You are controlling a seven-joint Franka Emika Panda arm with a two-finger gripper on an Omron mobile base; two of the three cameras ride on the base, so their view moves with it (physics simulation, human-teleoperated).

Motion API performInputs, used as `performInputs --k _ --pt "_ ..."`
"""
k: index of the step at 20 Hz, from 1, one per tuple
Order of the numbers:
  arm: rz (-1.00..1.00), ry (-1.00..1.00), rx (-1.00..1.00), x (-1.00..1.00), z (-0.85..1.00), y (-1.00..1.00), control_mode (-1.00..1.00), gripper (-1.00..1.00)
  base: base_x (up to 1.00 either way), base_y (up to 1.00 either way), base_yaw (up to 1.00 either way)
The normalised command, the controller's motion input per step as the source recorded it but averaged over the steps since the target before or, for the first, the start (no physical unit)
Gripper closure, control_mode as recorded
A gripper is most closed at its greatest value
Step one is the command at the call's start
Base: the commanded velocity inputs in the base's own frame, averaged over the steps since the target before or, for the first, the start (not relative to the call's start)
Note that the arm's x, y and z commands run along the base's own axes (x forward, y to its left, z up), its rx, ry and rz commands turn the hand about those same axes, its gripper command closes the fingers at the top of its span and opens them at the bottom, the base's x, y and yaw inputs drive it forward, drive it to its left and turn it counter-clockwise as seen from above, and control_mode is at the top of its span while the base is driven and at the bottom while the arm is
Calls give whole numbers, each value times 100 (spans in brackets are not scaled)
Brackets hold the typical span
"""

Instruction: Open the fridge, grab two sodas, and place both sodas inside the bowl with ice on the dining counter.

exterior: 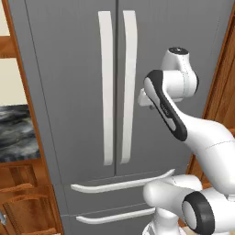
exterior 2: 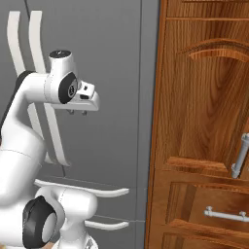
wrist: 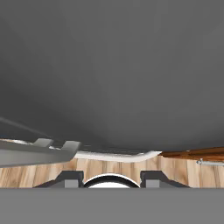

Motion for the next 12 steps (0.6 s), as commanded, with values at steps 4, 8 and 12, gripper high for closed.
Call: performInputs --k 4,8,12 --pt "0 0 0 0 0 1 100 -100 -25 26 0" --pt "0 0 0 0 0 0 100 -100 -42 59 -1" --pt "0 0 0 0 0 0 100 -100 -25 59 0"
